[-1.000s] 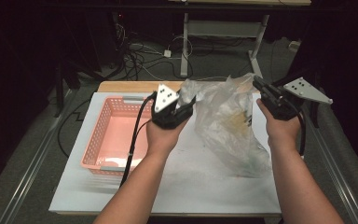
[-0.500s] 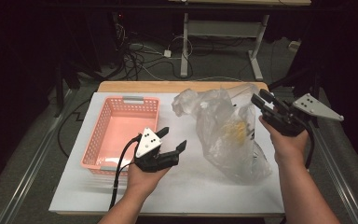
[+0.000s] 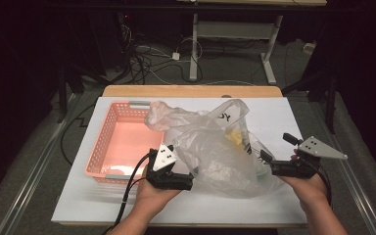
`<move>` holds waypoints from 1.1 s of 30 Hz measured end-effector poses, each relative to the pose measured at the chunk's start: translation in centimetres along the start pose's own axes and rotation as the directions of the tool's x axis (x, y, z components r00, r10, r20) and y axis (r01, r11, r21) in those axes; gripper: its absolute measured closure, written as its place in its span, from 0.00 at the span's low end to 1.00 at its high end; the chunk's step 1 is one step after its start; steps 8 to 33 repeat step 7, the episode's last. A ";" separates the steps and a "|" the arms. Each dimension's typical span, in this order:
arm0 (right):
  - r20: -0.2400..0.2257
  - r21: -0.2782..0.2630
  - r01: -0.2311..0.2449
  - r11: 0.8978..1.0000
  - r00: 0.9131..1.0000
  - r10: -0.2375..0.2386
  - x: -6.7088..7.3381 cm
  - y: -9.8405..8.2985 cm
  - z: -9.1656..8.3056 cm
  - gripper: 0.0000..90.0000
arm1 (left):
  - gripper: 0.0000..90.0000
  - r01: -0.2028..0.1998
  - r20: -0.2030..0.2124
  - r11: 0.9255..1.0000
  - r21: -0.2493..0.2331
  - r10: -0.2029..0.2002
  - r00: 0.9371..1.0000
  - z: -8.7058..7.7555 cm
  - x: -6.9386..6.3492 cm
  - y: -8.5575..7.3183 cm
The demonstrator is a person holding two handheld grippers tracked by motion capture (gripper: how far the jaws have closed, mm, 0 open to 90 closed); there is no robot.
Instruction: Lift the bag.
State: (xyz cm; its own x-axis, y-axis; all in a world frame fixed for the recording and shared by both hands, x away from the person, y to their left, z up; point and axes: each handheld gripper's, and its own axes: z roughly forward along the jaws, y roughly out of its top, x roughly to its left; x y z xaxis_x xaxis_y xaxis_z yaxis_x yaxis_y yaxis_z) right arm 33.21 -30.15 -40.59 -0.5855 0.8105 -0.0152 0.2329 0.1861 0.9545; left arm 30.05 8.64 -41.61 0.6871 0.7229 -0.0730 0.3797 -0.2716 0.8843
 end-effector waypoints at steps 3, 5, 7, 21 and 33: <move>-0.003 0.015 -0.014 1.000 1.000 0.014 0.1 -1.2 0.1 0.00 | 0.00 0.001 0.003 1.000 -0.010 -0.001 1.000 -0.2 -0.1 -0.2; 0.002 0.011 -0.016 1.000 1.000 0.016 0.1 -1.5 0.1 0.00 | 0.00 -0.001 -0.001 1.000 -0.014 0.001 1.000 -0.4 0.0 -0.3; 0.005 0.013 -0.007 1.000 1.000 0.007 0.2 -1.6 0.0 0.00 | 0.00 0.003 -0.008 1.000 -0.017 -0.003 1.000 -0.5 0.1 -0.4; 0.005 0.013 -0.007 1.000 1.000 0.007 0.2 -1.6 0.0 0.00 | 0.00 0.003 -0.008 1.000 -0.017 -0.003 1.000 -0.5 0.1 -0.4; 0.005 0.013 -0.007 1.000 1.000 0.007 0.2 -1.6 0.0 0.00 | 0.00 0.003 -0.008 1.000 -0.017 -0.003 1.000 -0.5 0.1 -0.4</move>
